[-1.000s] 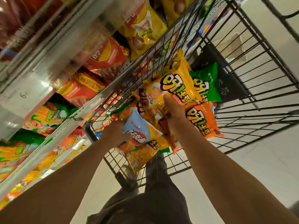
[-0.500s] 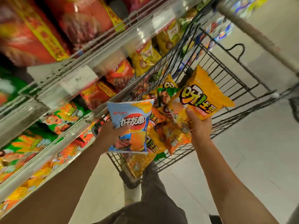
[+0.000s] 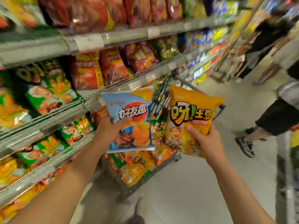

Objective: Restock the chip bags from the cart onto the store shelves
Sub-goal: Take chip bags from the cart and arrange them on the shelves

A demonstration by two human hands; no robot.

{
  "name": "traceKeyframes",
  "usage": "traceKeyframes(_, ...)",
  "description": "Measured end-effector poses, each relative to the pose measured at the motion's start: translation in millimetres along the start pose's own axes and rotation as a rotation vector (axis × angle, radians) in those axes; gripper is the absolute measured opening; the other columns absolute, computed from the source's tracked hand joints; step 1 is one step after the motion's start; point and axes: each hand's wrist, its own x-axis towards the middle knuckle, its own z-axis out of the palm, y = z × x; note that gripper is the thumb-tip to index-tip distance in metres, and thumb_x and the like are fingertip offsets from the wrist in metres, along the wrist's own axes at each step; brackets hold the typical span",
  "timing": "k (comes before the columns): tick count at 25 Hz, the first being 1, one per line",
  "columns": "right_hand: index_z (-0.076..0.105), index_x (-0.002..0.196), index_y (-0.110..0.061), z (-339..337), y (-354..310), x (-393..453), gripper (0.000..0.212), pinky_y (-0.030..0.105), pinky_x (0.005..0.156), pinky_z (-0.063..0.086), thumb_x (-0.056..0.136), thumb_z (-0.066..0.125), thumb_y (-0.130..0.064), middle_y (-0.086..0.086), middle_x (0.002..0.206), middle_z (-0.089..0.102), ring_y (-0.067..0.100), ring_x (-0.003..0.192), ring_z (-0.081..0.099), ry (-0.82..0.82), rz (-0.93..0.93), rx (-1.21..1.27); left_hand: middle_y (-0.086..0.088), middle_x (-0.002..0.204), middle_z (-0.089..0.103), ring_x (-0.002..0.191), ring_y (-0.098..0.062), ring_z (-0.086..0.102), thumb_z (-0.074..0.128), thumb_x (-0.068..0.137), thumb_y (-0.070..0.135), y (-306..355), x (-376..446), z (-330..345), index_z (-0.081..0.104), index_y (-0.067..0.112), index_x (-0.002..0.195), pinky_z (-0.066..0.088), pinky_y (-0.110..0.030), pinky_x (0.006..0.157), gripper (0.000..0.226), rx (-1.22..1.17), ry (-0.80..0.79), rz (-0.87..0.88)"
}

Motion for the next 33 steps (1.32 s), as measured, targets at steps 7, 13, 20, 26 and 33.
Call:
traceKeyframes(7,0.07,0.104,-0.036,-52,-68,-46,0.033,0.027,0.065,0.061,0.075,0.085,-0.038,-0.011,0.096,0.079,0.011,0.082,0.077,-0.117,-0.108,-0.028,-0.013,0.08,0.069,0.057,-0.025,0.056,0.078,0.066,0.068,66,-55,11,0.072,0.042,0.1,0.049,-0.035,0.05,0.043,-0.117,0.081,0.029)
traceKeyframes(13,0.069,0.113,-0.032,-116,-95,-43,0.037,0.036,0.076,0.062,0.08,0.084,-0.038,-0.008,0.102,0.079,0.013,0.089,0.076,-0.168,-0.226,-0.012,0.01,0.093,0.078,0.087,-0.021,0.074,0.082,0.058,0.069,141,-78,76,0.074,0.042,0.096,0.061,-0.037,0.066,0.048,-0.147,0.05,0.096)
traceKeyframes(20,0.071,0.106,-0.039,-153,-80,-25,0.035,0.039,0.077,0.062,0.074,0.082,-0.049,-0.008,0.101,0.079,0.014,0.09,0.077,-0.31,-0.269,0.005,0.013,0.097,0.078,0.09,-0.017,0.075,0.081,0.071,0.056,150,-125,105,0.073,0.04,0.096,0.06,-0.039,0.075,0.032,-0.124,0.188,0.122)
traceKeyframes(26,0.074,0.096,-0.038,-88,-76,-48,0.03,0.016,0.058,0.056,0.071,0.082,-0.053,-0.008,0.09,0.08,0.011,0.079,0.077,-0.49,-0.274,0.084,0.01,0.098,0.079,0.085,-0.015,0.077,0.08,0.079,0.046,140,-190,36,0.073,0.032,0.105,0.06,-0.032,0.068,0.03,-0.104,0.346,0.131)
traceKeyframes(33,0.074,0.1,-0.035,34,-125,-128,0.033,0.029,0.067,0.061,0.076,0.081,-0.056,-0.002,0.098,0.079,0.018,0.087,0.078,-0.741,-0.35,0.108,0.006,0.099,0.079,0.086,-0.013,0.076,0.075,0.089,0.031,134,-284,-99,0.072,0.025,0.108,0.057,-0.023,0.065,0.02,-0.127,0.544,0.208)
